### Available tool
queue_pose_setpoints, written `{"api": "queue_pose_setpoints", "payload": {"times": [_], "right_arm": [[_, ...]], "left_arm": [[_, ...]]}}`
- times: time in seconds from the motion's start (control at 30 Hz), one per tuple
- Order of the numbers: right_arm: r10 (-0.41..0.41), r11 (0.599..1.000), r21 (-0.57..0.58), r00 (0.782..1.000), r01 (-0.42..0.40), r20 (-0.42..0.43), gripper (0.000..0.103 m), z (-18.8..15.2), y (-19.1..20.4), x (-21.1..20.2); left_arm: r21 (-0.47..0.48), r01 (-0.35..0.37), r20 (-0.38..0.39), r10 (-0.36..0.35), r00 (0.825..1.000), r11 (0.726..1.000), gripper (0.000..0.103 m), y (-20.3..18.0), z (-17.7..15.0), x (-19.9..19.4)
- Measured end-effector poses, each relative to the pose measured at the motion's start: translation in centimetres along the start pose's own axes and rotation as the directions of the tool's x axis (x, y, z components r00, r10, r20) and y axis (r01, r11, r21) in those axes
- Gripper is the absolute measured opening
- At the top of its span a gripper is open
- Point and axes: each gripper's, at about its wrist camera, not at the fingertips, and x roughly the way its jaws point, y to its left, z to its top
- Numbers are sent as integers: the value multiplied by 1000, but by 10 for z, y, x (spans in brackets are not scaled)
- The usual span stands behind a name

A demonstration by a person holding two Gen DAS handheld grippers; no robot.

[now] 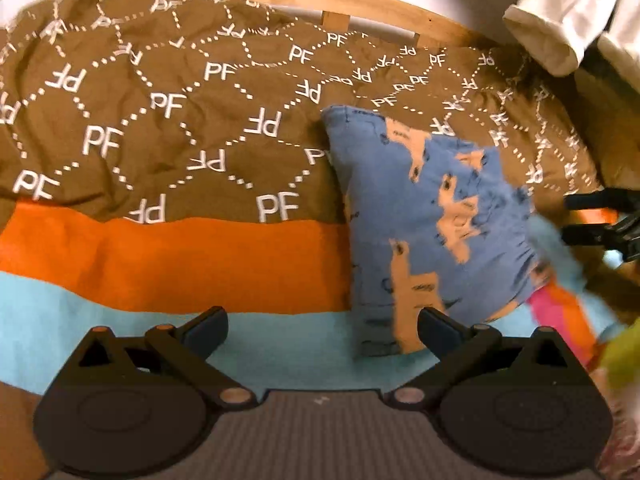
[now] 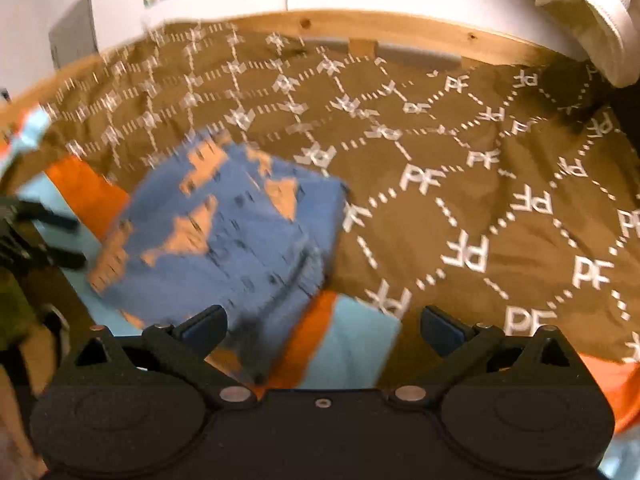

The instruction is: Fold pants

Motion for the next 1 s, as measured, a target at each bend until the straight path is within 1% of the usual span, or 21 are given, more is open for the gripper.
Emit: {"api": "queue_pose_setpoints", "payload": {"times": [0.1, 0.17, 0.2, 0.23, 0.27, 0.37, 0.43, 0.5, 0.53, 0.6, 0.63, 0.67, 0.7, 0.73, 0.77, 0.8, 0.83, 0.9, 1.0], "right_arm": [[55, 998, 17, 998, -55, 7, 102, 14, -4, 6], [81, 996, 21, 997, -81, 12, 102, 22, -10, 13], [98, 995, 26, 995, -98, 10, 102, 27, -12, 17], [113, 993, 35, 994, -113, 8, 102, 31, -16, 22], [128, 990, 54, 992, -128, 10, 102, 35, -20, 27], [163, 976, 144, 986, -166, 35, 101, 44, -34, 39], [193, 959, 200, 980, -199, 50, 96, 49, -42, 44], [212, 950, 224, 976, -217, 46, 85, 56, -45, 52], [212, 948, 234, 976, -215, 39, 82, 59, -46, 56], [219, 940, 264, 975, -219, 29, 71, 62, -49, 66], [224, 936, 273, 974, -222, 24, 66, 64, -49, 71], [224, 936, 274, 974, -220, 15, 52, 65, -50, 75], [210, 942, 268, 978, -202, -3, 35, 66, -49, 79], [195, 947, 263, 981, -185, -13, 28, 67, -49, 83], [191, 947, 267, 982, -181, -13, 25, 67, -50, 85], [198, 940, 283, 980, -188, -8, 22, 68, -53, 86], [203, 935, 299, 979, -192, -3, 20, 68, -56, 86], [203, 931, 309, 979, -193, 0, 17, 67, -59, 86], [202, 927, 323, 979, -192, 5, 18, 65, -59, 86]], "left_arm": [[25, 29, -68, -28, 997, 999, 103, -3, 22, 0], [81, 41, -113, -31, 993, 996, 103, -9, 42, 4], [102, 47, -115, -35, 993, 994, 103, -11, 50, 6], [113, 53, -97, -43, 994, 992, 103, -12, 59, 6], [102, 56, -70, -49, 996, 993, 103, -12, 65, 7], [8, 87, 6, -87, 996, 996, 103, -4, 76, 20], [-40, 102, 15, -102, 995, 994, 103, 1, 84, 35], [-84, 115, 28, -113, 993, 990, 102, 6, 94, 49], [-94, 115, 36, -112, 993, 989, 101, 9, 98, 53], [-103, 103, 48, -98, 994, 989, 95, 11, 106, 61], [-106, 102, 45, -97, 994, 989, 88, 12, 109, 65], [-107, 106, 35, -103, 994, 989, 76, 13, 112, 70], [-108, 117, 20, -116, 993, 987, 69, 15, 113, 72], [-116, 136, 6, -136, 991, 984, 53, 17, 113, 76], [-130, 154, 2, -155, 988, 980, 45, 19, 114, 78], [-144, 165, 5, -166, 986, 976, 42, 20, 113, 78], [-153, 171, 10, -171, 985, 973, 34, 21, 113, 79], [-171, 172, 18, -171, 985, 970, 32, 24, 115, 79], [-195, 181, 25, -180, 983, 964, 33, 28, 116, 81]]}}
